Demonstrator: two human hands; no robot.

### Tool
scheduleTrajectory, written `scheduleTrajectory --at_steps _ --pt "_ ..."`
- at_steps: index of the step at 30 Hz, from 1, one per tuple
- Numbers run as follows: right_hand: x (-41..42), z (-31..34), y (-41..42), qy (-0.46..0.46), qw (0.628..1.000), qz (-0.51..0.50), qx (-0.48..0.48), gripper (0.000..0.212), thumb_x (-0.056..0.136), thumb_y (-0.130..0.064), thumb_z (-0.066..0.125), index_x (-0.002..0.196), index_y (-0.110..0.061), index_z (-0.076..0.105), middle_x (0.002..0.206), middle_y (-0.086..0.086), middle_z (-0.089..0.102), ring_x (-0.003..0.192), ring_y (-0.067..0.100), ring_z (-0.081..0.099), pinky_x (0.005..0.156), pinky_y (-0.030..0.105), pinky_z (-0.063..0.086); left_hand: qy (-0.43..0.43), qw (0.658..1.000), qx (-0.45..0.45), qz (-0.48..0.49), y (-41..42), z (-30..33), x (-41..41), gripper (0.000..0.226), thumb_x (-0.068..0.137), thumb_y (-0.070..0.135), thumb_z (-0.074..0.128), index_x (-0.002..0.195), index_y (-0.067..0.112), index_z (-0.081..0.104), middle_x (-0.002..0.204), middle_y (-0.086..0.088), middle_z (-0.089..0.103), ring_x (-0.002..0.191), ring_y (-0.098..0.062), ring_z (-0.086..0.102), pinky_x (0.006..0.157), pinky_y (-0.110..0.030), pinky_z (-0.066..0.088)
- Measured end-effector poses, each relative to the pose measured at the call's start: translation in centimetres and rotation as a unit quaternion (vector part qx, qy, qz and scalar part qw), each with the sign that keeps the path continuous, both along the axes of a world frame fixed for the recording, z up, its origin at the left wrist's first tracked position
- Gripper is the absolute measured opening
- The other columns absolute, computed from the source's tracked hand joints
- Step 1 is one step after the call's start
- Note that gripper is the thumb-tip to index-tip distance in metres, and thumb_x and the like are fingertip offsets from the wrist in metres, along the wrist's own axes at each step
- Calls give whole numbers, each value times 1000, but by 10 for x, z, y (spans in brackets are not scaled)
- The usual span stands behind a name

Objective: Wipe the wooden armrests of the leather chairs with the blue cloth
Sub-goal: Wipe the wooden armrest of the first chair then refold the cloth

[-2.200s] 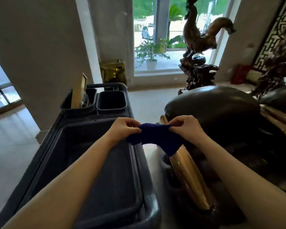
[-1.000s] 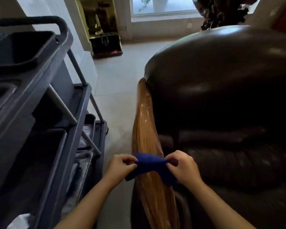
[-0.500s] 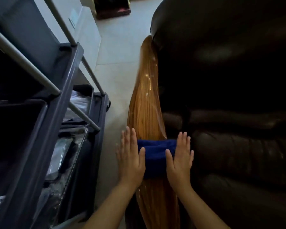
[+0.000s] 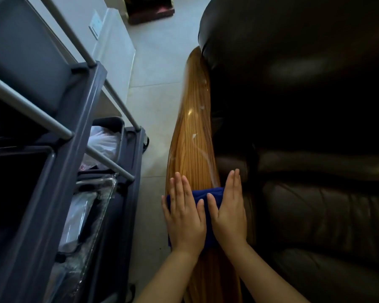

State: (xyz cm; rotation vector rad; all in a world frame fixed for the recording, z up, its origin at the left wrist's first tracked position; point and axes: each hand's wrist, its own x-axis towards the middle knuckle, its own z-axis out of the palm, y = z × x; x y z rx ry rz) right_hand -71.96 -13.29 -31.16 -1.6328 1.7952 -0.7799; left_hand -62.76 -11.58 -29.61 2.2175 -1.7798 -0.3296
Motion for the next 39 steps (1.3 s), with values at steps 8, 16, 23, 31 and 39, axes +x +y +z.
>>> scheduleTrajectory --at_steps 8,16,23,31,39 --pt "10 16 -65 1 1000 13 -1 72 90 -51 30 144 -22 -10 156 -5 -10 140 4 -7 110 24 7 7 1000 2 7 -61 14 7 62 93 41 16 146 13 0 156 -3 -1 143 -13 -2 116 -42 12" --pt "25 25 -144 -7 1000 12 19 72 93 -46 33 145 -15 -6 158 3 -7 143 12 -5 111 23 1 56 998 -3 6 -141 22 21 62 95 37 24 146 8 3 158 -11 5 145 -19 5 115 -39 13" --pt "38 29 -219 -74 993 -79 46 78 92 -45 41 146 -14 -5 158 5 -1 144 17 5 104 21 7 122 992 -1 -28 -227 26 32 61 97 33 30 146 5 4 158 -13 6 145 -21 7 117 -33 14" --pt "53 38 -273 1 971 -239 14 82 87 -54 44 145 -14 4 150 15 21 131 30 33 95 41 43 162 982 -7 -94 -303 28 39 60 97 32 31 146 8 6 158 -10 7 145 -19 6 117 -32 12" --pt "53 47 -304 36 944 -326 15 60 82 -56 50 124 -15 34 127 14 40 114 33 39 94 49 35 70 996 15 -47 -338 37 42 68 93 51 27 147 19 -1 159 -2 -6 145 -20 -5 114 -54 9"
